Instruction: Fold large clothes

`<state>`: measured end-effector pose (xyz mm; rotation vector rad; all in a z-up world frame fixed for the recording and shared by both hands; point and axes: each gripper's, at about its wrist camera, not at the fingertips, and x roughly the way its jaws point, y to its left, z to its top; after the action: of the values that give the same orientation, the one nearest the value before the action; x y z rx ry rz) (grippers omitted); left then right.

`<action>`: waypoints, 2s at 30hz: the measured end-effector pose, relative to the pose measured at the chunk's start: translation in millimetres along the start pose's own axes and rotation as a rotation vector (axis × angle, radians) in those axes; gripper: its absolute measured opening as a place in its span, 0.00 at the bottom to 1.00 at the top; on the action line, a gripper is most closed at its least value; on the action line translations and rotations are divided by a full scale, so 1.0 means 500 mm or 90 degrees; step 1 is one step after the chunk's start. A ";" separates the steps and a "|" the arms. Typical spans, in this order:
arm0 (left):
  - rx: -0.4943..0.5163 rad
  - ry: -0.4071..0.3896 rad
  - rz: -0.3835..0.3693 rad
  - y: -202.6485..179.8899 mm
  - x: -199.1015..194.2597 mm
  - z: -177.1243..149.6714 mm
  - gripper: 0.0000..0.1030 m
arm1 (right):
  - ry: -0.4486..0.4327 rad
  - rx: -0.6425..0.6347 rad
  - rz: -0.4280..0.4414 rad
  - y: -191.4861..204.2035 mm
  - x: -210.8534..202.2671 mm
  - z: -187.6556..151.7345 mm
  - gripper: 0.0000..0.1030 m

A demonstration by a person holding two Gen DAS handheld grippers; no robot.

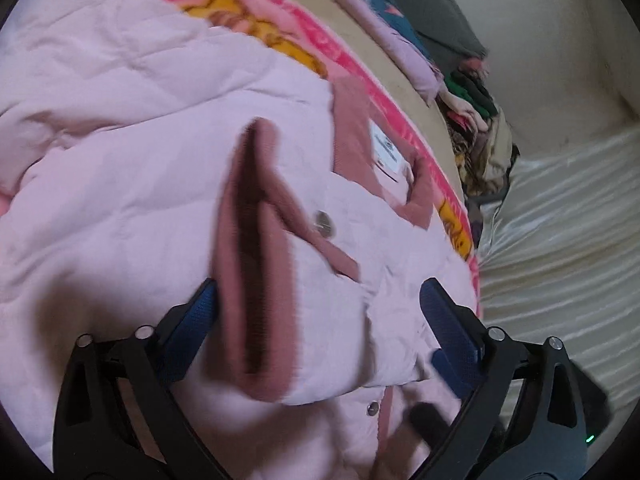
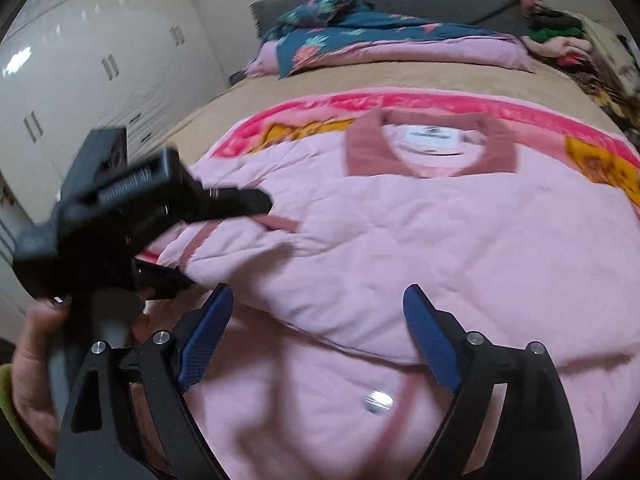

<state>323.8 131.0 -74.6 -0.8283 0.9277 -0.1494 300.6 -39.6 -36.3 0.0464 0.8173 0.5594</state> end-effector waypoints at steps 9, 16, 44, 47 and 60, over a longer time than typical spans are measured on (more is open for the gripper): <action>0.186 -0.062 0.089 -0.088 0.006 -0.040 0.21 | -0.031 0.144 -0.064 -0.165 -0.126 -0.103 0.87; 0.220 -0.162 0.070 -0.126 -0.075 -0.022 0.15 | -0.064 0.180 -0.115 -0.239 -0.198 -0.124 0.87; 0.169 -0.083 0.183 -0.021 -0.017 -0.008 0.30 | 0.079 0.186 -0.230 -0.345 0.004 -0.031 0.91; 0.169 -0.080 0.186 -0.020 -0.019 -0.010 0.37 | 0.069 0.189 -0.238 -0.344 0.011 -0.037 0.93; 0.184 -0.103 0.222 -0.055 -0.075 -0.018 0.91 | -0.005 0.274 -0.163 -0.291 -0.093 -0.062 0.96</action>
<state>299.9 123.9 -34.1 -0.3968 0.8589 0.0857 319.5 -191.9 -62.6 0.3337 0.9079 0.1352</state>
